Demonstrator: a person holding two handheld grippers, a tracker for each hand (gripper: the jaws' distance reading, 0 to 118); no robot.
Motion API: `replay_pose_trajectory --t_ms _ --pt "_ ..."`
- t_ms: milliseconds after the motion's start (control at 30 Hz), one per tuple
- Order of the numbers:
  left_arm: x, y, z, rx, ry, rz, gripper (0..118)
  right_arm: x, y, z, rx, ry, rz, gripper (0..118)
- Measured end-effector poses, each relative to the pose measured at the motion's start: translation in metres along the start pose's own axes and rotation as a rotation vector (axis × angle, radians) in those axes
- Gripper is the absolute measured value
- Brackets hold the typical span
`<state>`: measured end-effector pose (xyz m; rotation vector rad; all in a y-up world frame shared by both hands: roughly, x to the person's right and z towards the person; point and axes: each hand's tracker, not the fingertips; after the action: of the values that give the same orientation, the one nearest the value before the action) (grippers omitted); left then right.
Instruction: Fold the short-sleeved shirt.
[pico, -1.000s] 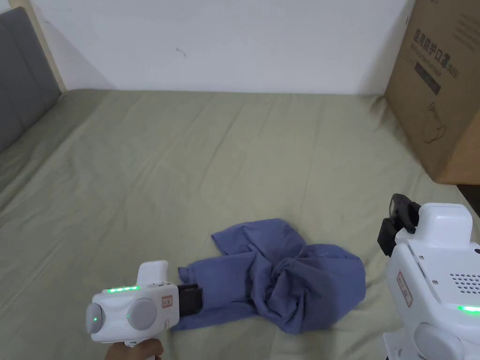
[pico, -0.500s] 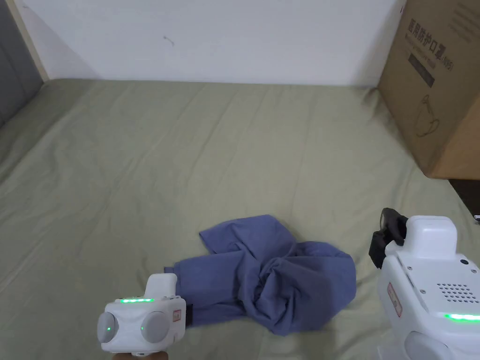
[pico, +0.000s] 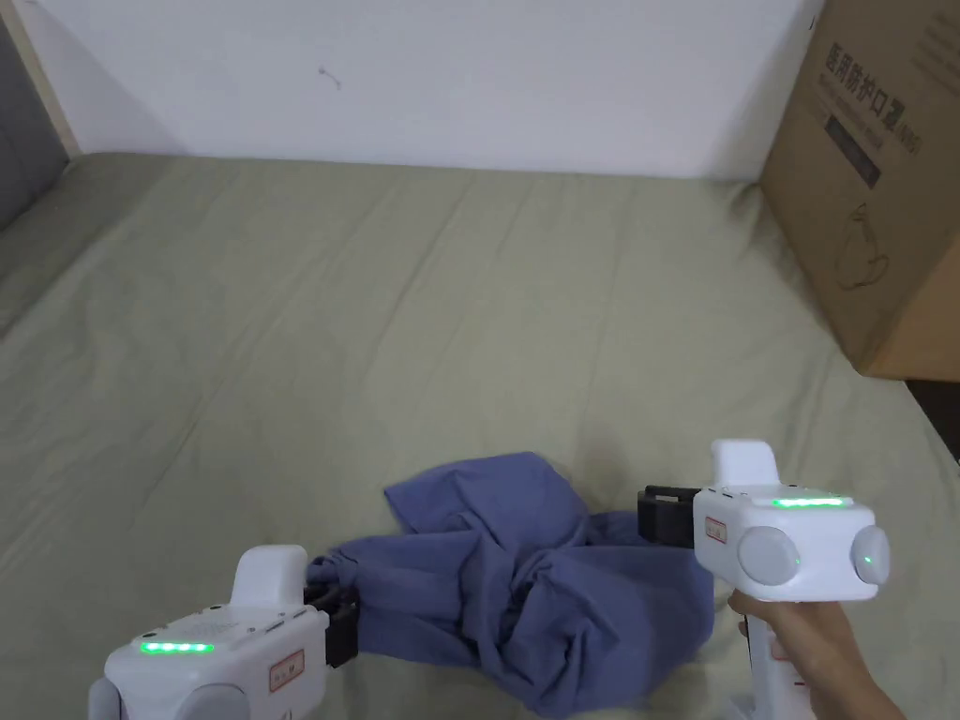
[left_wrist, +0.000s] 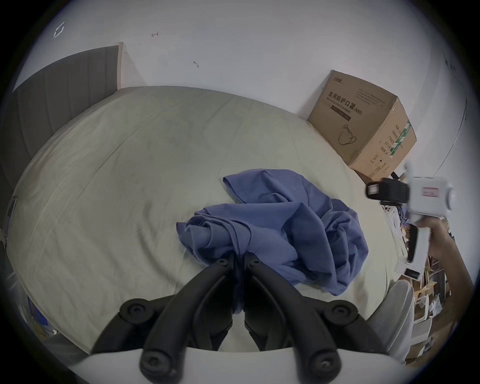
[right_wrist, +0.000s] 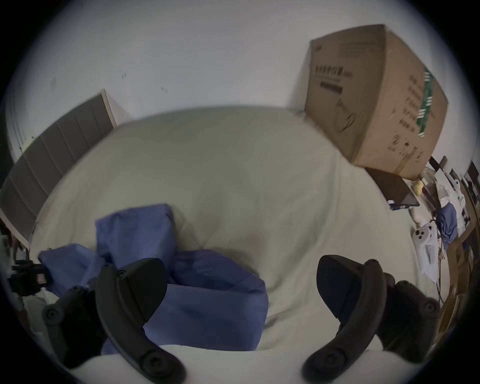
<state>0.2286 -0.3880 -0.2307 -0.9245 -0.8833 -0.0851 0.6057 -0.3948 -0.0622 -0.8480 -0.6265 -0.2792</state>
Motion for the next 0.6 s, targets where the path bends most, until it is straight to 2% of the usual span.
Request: replay_pose_trajectory --t_ms 100,133,167,233,300,367,433,500,600 --pt "-0.001 -0.001 -0.003 -0.004 -0.002 -0.005 5 0.001 0.002 -0.035 -0.12 0.004 0.007 112" --pt "-0.001 -0.001 -0.004 -0.007 -0.002 -0.003 5 0.0 0.001 -0.043 -0.142 0.009 0.016 103" --pt "-0.003 -0.001 -0.005 -0.014 -0.004 0.0 5 -0.001 -0.001 -0.052 -0.173 0.001 0.026 92" --pt "-0.005 -0.003 -0.009 -0.018 0.0 0.004 5 -0.004 -0.007 -0.064 -0.22 -0.015 0.057 59" --pt "-0.007 -0.003 -0.01 -0.029 0.0 0.009 5 -0.006 -0.012 -0.065 -0.223 0.01 0.042 44" --pt "-0.007 -0.004 -0.01 -0.029 -0.002 0.013 5 -0.011 -0.016 -0.053 -0.175 0.033 0.045 13" --pt "-0.007 -0.004 -0.011 -0.038 -0.012 0.025 5 -0.019 -0.016 -0.044 -0.163 0.019 0.07 7" --pt "-0.008 -0.003 -0.01 -0.036 -0.016 0.027 5 -0.02 -0.015 -0.029 -0.112 0.022 0.089 6" --pt "-0.009 0.002 -0.004 -0.012 -0.031 0.058 5 -0.015 -0.009 0.002 -0.019 0.035 0.053 6"
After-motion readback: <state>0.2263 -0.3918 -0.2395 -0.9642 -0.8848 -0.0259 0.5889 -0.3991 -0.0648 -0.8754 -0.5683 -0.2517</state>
